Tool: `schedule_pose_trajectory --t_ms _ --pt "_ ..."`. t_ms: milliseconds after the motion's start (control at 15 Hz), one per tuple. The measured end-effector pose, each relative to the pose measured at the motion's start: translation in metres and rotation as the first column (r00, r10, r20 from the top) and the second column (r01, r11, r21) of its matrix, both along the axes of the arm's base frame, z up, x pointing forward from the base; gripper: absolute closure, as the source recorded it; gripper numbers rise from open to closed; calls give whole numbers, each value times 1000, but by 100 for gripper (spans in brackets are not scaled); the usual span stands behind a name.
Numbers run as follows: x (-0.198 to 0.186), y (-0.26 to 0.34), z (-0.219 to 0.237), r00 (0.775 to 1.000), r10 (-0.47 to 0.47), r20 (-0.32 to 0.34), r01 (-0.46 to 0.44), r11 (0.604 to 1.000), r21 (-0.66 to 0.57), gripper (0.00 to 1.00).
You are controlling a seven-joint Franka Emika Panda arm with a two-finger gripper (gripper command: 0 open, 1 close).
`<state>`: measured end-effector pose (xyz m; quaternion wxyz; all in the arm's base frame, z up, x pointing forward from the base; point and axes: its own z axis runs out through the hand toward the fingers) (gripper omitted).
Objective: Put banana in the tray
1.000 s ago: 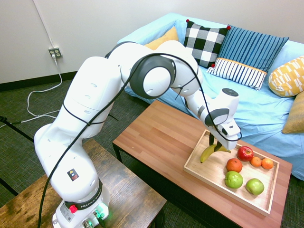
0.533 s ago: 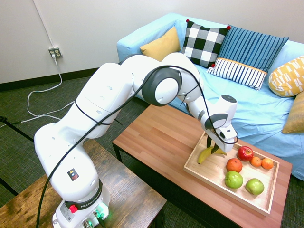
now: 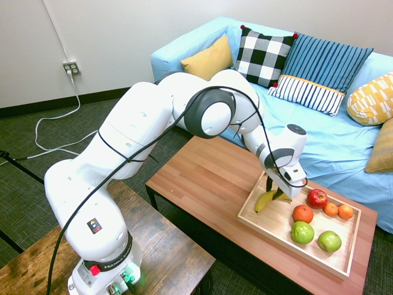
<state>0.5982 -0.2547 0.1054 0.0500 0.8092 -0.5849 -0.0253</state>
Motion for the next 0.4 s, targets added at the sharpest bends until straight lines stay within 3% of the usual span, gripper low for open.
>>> schedule_pose_trajectory --t_ms 400 --pt "-23 -15 52 999 1 44 -1 1000 -7 0"
